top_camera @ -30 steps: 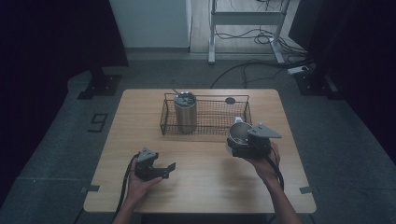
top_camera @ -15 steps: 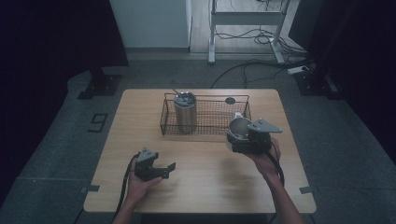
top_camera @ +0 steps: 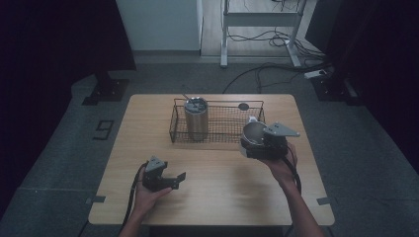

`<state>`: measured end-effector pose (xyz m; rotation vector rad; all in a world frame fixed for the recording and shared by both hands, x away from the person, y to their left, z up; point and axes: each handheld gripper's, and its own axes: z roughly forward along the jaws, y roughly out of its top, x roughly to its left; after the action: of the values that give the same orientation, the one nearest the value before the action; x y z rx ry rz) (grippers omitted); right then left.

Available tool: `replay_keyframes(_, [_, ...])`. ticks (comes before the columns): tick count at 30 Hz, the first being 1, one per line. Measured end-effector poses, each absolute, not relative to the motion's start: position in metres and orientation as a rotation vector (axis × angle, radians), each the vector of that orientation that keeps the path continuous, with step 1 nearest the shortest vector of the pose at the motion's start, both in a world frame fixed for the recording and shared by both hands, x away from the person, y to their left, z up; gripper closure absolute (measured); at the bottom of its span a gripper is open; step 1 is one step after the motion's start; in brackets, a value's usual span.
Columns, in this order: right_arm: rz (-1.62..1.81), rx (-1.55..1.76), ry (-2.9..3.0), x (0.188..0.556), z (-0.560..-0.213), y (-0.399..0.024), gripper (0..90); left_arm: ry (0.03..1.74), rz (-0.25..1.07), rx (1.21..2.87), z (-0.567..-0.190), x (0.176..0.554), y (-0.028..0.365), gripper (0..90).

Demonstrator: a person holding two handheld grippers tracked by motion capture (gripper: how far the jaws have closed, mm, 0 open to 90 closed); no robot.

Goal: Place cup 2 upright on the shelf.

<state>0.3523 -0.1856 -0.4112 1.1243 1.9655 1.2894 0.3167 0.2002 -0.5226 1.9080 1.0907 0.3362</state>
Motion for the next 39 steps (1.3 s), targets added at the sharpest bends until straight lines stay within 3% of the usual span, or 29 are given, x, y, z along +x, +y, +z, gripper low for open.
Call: replay_keyframes(39, [1.264,1.135,1.975,0.392,-0.399,-0.18,6.6,1.085,0.34,1.915,-0.521,0.315,0.2,7.3])
